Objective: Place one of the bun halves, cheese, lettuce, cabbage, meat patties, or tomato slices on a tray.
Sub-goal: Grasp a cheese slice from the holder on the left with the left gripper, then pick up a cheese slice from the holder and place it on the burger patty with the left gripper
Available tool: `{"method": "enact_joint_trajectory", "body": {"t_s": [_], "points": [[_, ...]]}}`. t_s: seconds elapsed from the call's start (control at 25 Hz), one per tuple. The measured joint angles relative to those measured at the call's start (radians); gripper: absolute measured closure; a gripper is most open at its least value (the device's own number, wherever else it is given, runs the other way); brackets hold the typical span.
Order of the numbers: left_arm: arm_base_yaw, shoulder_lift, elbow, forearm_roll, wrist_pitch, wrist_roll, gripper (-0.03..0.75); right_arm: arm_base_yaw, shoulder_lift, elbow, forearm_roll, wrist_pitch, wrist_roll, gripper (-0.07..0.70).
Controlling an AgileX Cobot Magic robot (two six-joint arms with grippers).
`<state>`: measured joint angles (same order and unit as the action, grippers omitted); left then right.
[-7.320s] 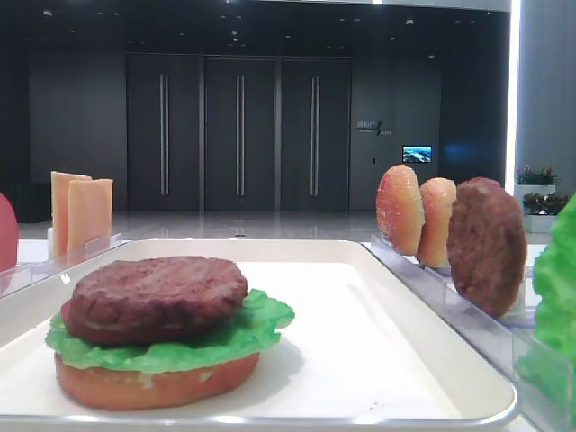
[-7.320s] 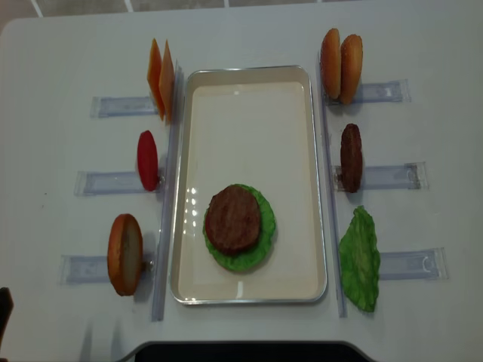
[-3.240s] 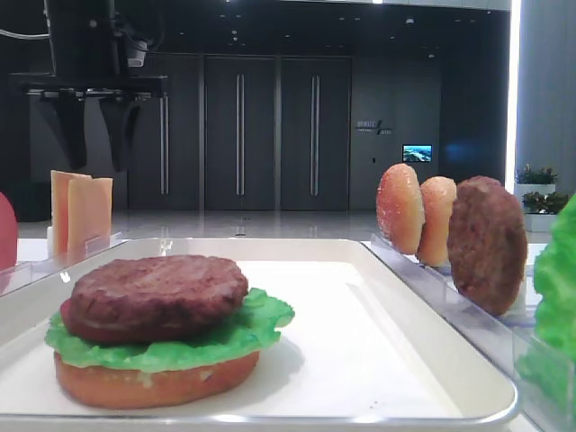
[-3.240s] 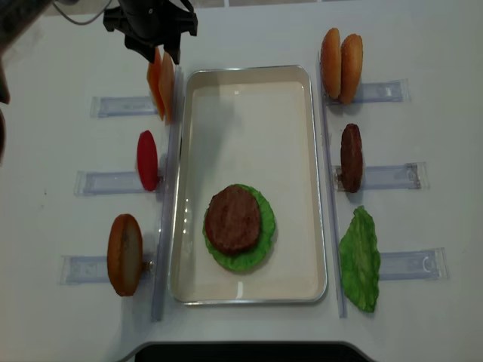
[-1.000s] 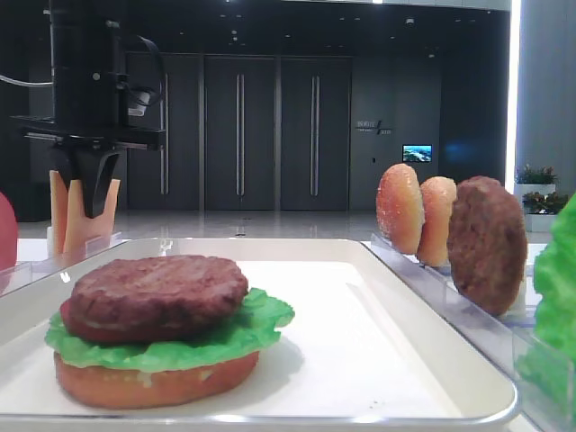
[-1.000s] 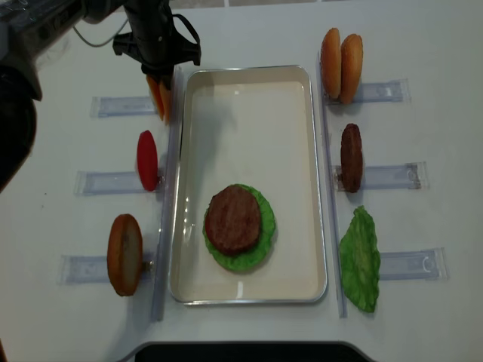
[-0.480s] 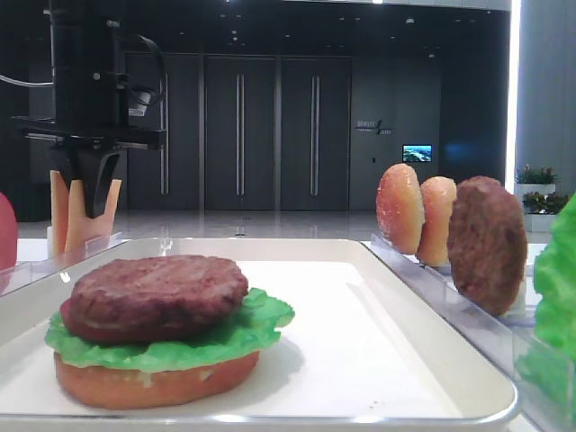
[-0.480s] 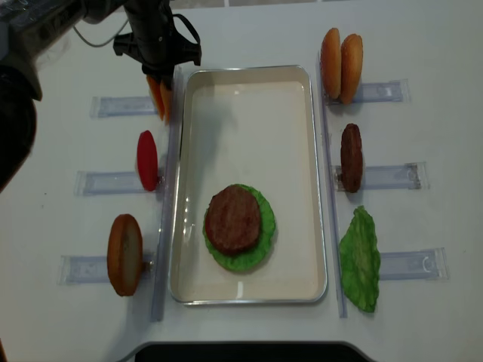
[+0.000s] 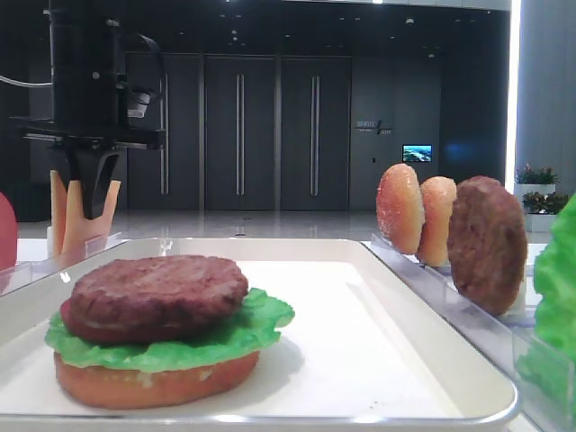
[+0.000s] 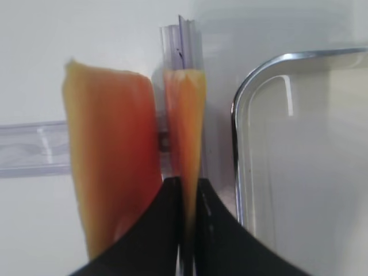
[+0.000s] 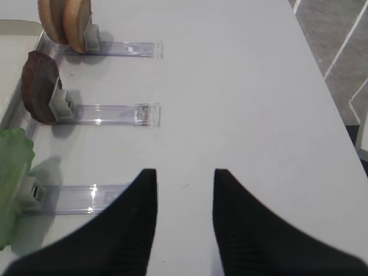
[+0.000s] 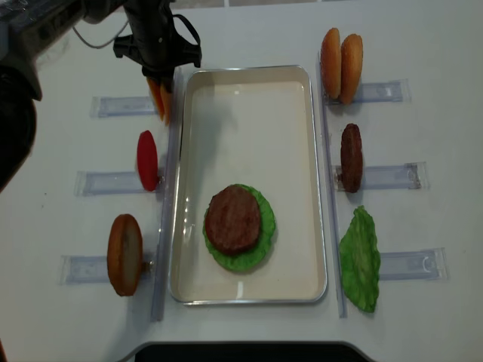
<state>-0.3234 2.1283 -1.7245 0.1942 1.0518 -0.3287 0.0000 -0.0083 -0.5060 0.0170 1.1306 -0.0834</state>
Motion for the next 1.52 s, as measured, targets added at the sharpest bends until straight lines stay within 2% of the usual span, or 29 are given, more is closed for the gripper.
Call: {"method": "enact_joint_trajectory", "body": {"t_s": [0.44, 0.76, 0.92, 1.16, 1.28, 1.4, 1.52], "points": [[0.000, -0.064, -0.014, -0.024, 0.039, 0.007, 0.685, 0.000, 0.000, 0.000, 0.000, 0.000, 0.000, 0.397], [0.000, -0.111, -0.154, -0.093, 0.163, 0.042, 0.685, 0.000, 0.000, 0.000, 0.000, 0.000, 0.000, 0.397], [0.000, -0.134, -0.198, -0.111, 0.171, 0.052, 0.685, 0.000, 0.000, 0.000, 0.000, 0.000, 0.000, 0.397], [-0.003, -0.143, -0.198, -0.166, 0.181, 0.056, 0.685, 0.000, 0.000, 0.000, 0.000, 0.000, 0.000, 0.397], [-0.027, -0.151, -0.196, -0.165, 0.182, 0.070, 0.685, 0.000, 0.000, 0.000, 0.000, 0.000, 0.000, 0.397], [-0.076, -0.188, -0.152, -0.138, 0.182, 0.070, 0.685, 0.000, 0.000, 0.000, 0.000, 0.000, 0.000, 0.397], [-0.104, -0.257, -0.061, -0.140, 0.182, 0.070, 0.685, 0.000, 0.000, 0.000, 0.000, 0.000, 0.000, 0.397]]}}
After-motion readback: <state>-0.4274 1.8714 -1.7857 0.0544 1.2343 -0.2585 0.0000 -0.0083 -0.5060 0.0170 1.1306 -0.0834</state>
